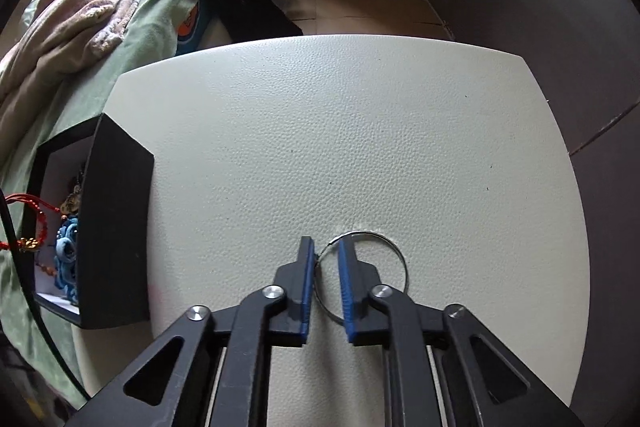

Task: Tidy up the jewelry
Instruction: 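Lower the silver hoop into the black box and open the right tool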

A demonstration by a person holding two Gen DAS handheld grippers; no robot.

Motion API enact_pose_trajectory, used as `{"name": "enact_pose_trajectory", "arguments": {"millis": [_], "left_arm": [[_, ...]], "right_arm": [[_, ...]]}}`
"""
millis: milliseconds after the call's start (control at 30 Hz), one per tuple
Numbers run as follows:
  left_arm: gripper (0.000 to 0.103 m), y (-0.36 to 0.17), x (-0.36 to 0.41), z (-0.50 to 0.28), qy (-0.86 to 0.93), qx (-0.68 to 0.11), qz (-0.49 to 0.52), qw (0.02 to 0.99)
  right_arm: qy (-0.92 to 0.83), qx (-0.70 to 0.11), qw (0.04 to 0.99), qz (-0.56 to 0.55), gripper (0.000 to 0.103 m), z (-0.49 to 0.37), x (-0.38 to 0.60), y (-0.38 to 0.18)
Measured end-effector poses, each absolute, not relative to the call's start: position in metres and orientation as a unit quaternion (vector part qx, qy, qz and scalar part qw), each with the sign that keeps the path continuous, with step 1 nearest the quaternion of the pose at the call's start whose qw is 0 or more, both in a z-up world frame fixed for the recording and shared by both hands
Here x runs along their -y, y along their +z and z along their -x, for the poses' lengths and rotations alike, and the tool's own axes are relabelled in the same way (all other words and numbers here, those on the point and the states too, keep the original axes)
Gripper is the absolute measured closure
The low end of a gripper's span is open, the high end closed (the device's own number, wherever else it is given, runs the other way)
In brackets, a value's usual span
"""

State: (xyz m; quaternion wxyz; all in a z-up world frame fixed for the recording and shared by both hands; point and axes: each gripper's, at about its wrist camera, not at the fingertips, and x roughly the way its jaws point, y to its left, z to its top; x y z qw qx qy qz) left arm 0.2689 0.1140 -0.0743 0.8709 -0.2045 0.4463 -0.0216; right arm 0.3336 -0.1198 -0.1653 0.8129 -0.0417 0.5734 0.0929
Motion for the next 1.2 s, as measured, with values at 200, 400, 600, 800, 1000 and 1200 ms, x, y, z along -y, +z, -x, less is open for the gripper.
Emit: {"name": "enact_pose_trajectory", "arguments": {"millis": [200, 400, 600, 800, 1000, 1200], "left_arm": [[0.1, -0.07, -0.103, -0.272, -0.05, -0.439, 0.205, 0.873], [0.04, -0.069, -0.11, -0.267, -0.045, -0.442, 0.213, 0.87], [0.035, -0.057, -0.134, -0.248, -0.012, -0.42, 0.223, 0.879], [0.035, -0.045, -0.158, -0.227, 0.019, -0.4, 0.224, 0.888], [0.035, -0.032, -0.157, -0.217, 0.032, -0.394, 0.213, 0.894], [0.035, -0.03, -0.143, -0.209, 0.022, -0.387, 0.213, 0.897]], "right_arm": [[0.132, -0.57, 0.811, -0.017, 0.1, -0.332, 0.131, -0.152], [0.189, -0.543, 0.814, -0.083, 0.1, -0.323, 0.131, -0.121], [0.257, -0.484, 0.824, -0.141, 0.1, -0.306, 0.116, -0.084], [0.331, -0.447, 0.811, -0.182, 0.099, -0.296, 0.076, -0.063], [0.336, -0.457, 0.799, -0.199, 0.045, -0.294, 0.056, -0.069], [0.291, -0.466, 0.809, -0.21, 0.043, -0.289, 0.081, -0.064]]}}
